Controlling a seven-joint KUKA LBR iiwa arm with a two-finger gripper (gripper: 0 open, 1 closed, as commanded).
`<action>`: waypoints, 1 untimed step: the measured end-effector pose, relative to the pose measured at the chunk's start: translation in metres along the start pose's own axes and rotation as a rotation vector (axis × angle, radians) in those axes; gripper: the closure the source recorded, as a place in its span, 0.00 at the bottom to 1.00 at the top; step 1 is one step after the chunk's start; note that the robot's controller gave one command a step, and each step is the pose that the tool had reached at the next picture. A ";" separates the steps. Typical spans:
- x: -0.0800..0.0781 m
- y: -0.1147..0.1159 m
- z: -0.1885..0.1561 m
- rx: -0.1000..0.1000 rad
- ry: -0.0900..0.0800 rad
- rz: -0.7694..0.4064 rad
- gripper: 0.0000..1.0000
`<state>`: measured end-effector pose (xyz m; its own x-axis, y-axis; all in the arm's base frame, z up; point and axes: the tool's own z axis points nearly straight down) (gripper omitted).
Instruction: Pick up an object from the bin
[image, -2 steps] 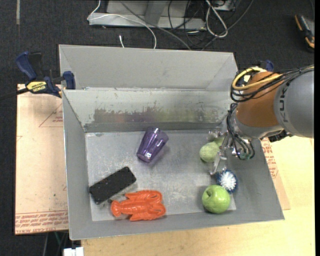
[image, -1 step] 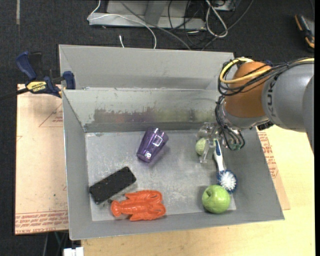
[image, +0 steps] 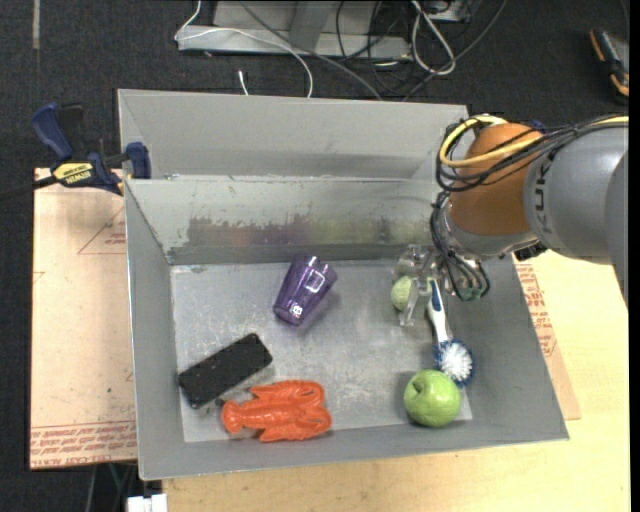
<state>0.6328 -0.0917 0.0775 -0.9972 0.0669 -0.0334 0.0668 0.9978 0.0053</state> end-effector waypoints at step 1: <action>0.003 0.001 -0.025 -0.001 0.012 0.000 1.00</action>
Offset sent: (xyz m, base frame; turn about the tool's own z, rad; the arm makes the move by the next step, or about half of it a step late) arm -0.0034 0.0006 0.1189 0.0000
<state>0.6294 -0.0910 0.1025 -0.9975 0.0671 -0.0217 0.0670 0.9977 0.0067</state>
